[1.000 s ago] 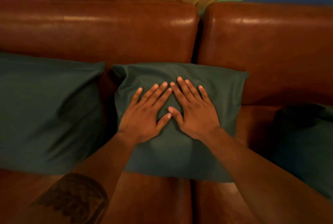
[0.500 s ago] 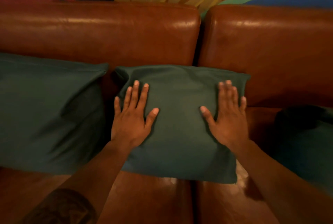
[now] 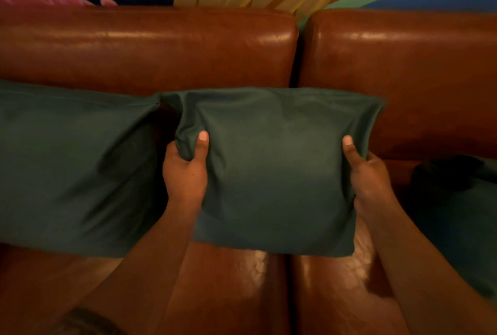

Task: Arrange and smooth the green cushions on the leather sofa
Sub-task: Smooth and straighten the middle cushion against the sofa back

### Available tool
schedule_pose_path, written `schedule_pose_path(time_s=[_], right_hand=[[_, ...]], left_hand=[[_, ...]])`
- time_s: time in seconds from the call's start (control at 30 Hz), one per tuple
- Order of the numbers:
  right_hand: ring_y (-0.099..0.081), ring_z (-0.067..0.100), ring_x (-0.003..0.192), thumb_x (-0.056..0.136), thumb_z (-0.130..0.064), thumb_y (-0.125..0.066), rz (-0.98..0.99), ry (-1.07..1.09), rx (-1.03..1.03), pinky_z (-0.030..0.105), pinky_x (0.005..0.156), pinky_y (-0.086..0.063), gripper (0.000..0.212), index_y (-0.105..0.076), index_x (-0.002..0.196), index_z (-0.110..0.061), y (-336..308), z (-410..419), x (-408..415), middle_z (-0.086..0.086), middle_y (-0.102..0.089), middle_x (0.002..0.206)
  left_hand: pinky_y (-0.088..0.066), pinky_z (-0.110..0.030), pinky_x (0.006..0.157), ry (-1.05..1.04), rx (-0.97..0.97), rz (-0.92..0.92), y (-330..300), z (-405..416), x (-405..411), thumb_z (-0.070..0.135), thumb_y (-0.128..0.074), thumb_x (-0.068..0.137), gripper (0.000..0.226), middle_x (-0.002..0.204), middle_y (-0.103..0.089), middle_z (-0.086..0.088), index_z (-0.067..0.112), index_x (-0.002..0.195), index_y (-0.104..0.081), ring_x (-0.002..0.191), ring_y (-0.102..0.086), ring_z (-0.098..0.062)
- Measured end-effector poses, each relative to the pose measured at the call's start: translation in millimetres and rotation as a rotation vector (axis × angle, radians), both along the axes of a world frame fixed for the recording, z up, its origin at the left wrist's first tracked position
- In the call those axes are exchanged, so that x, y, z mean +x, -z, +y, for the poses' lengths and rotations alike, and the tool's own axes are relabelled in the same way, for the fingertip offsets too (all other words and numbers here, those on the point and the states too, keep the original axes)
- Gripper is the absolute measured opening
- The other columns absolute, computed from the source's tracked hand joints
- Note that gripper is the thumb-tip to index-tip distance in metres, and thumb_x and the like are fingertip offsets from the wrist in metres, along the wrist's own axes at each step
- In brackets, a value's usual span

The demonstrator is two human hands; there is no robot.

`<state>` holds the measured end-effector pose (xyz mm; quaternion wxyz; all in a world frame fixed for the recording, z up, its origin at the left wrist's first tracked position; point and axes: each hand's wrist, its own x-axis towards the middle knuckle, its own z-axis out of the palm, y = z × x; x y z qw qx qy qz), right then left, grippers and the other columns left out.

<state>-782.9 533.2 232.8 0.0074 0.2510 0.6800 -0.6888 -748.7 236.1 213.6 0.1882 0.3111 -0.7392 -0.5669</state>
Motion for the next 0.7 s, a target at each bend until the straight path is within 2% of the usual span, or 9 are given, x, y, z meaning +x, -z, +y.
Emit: schedule_pose_path(time_s=[0.1,0.2,0.23,0.33,0.43,0.53,0.57,0.63,0.7], right_hand=[[-0.073,0.016,0.113,0.077,-0.078,-0.07,0.157,0.041,-0.005,0.044,0.104,-0.056,0.062,-0.077,0.108,-0.025,-8.6,-2.9,6.3,-0.006,-0.079,0.115],[-0.068,-0.005,0.108,0.075,-0.093,-0.054,0.233,0.075,0.14,0.024,0.099,-0.054,0.072,-0.072,0.107,-0.031,-2.2,-4.1,19.9,-0.024,-0.076,0.108],[-0.066,-0.007,0.11,0.08,-0.091,-0.051,0.228,0.068,0.183,0.024,0.101,-0.052,0.07,-0.07,0.111,-0.031,4.9,-4.9,25.5,-0.025,-0.075,0.11],[-0.057,0.009,0.135,0.099,-0.076,-0.042,0.214,0.032,0.299,0.046,0.118,-0.043,0.066,-0.062,0.139,-0.027,31.0,-0.7,29.4,-0.01,-0.066,0.139],[-0.055,0.001,0.131,0.108,-0.059,-0.041,0.201,0.034,0.357,0.038,0.117,-0.042,0.054,-0.058,0.144,-0.023,29.9,-3.0,18.3,-0.012,-0.062,0.14],[-0.058,-0.011,0.108,0.108,-0.052,-0.046,0.258,0.13,0.418,0.027,0.106,-0.046,0.047,-0.057,0.14,-0.02,17.1,-5.5,16.0,-0.008,-0.064,0.129],[-0.059,-0.012,0.108,0.106,-0.051,-0.05,0.301,0.219,0.445,0.027,0.107,-0.046,0.049,-0.056,0.141,-0.016,8.3,-6.3,15.5,-0.003,-0.063,0.131],[-0.059,0.006,0.123,0.103,-0.041,-0.058,0.439,0.38,0.54,0.038,0.112,-0.044,0.05,-0.053,0.14,-0.008,-15.4,-8.5,11.1,0.006,-0.06,0.135],[-0.054,0.028,0.131,0.102,-0.027,-0.061,0.676,0.296,0.728,0.045,0.115,-0.04,0.044,-0.055,0.138,-0.002,-54.0,-27.9,7.2,0.015,-0.057,0.137]], left_hand=[[-0.049,-0.018,0.094,0.006,-0.08,0.157,-11.1,-0.2,10.1,0.051,-0.063,0.097,0.049,0.118,-0.071,0.002,0.011,0.125,-0.063,0.109,-0.064,-0.002],[-0.046,-0.017,0.097,0.043,-0.104,0.24,-6.9,0.8,21.1,0.041,-0.059,0.102,0.046,0.122,-0.068,-0.004,0.004,0.129,-0.057,0.113,-0.064,-0.004],[-0.046,-0.017,0.097,0.071,-0.107,0.232,-2.5,0.5,24.0,0.044,-0.057,0.101,0.049,0.122,-0.068,-0.004,0.003,0.129,-0.056,0.112,-0.064,-0.003],[-0.042,-0.01,0.093,0.13,-0.133,0.157,7.7,-2.3,25.8,0.059,-0.051,0.096,0.064,0.12,-0.066,0.0,0.005,0.131,-0.052,0.109,-0.062,-0.002],[-0.04,-0.008,0.094,0.143,-0.14,0.153,6.4,-5.3,18.6,0.062,-0.049,0.095,0.068,0.124,-0.064,0.003,0.006,0.133,-0.051,0.117,-0.06,-0.006],[-0.041,-0.021,0.111,0.133,-0.13,0.163,2.8,-6.1,17.8,0.059,-0.052,0.097,0.07,0.144,-0.057,-0.002,0.01,0.147,-0.043,0.134,-0.053,-0.01],[-0.038,-0.028,0.117,0.095,-0.139,0.175,-0.6,-5.2,18.5,0.054,-0.053,0.098,0.071,0.151,-0.051,-0.004,0.01,0.151,-0.039,0.14,-0.048,-0.012],[-0.032,-0.045,0.122,-0.005,-0.268,0.265,-19.6,0.2,19.4,0.037,-0.056,0.099,0.068,0.157,-0.04,-0.011,0.003,0.154,-0.034,0.147,-0.039,-0.021],[-0.029,-0.054,0.122,0.028,-0.546,0.419,-51.4,13.7,17.6,0.022,-0.061,0.096,0.063,0.157,-0.038,-0.021,-0.005,0.148,-0.039,0.149,-0.036,-0.034]])
